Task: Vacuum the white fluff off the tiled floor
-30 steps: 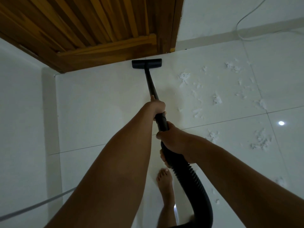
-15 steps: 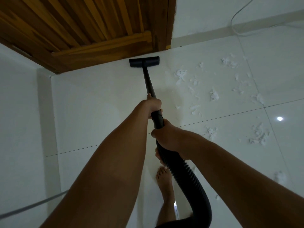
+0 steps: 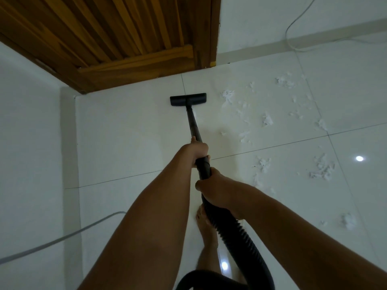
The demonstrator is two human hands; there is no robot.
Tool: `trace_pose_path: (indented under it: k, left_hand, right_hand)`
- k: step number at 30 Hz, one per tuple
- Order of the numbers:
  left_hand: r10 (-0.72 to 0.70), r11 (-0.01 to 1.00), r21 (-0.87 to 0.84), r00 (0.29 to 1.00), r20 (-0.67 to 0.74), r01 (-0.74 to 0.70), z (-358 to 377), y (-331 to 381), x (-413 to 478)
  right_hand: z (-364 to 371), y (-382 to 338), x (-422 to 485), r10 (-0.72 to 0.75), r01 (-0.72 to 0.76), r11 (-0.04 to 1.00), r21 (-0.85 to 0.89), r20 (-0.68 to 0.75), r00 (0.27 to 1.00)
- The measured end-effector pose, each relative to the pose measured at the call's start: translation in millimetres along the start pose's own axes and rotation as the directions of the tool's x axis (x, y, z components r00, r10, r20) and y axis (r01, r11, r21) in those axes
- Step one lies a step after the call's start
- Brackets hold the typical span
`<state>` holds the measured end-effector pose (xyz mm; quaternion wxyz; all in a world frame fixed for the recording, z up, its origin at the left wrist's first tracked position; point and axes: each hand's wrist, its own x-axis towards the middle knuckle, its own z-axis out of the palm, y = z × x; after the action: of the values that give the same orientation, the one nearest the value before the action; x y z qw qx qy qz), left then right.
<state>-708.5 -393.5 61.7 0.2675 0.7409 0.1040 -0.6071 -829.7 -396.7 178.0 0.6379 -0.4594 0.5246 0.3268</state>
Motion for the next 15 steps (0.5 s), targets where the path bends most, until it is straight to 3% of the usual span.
trace_pose_path:
  k: [15]
  left_hand:
    - [0.012,1.000,-0.021,0.998,-0.055,-0.013,122.7,-160.1,-45.2]
  right_hand:
    - [-10.7,208.2,-40.5,-0.057,0.057,0.998,-0.002,0.121,0.991]
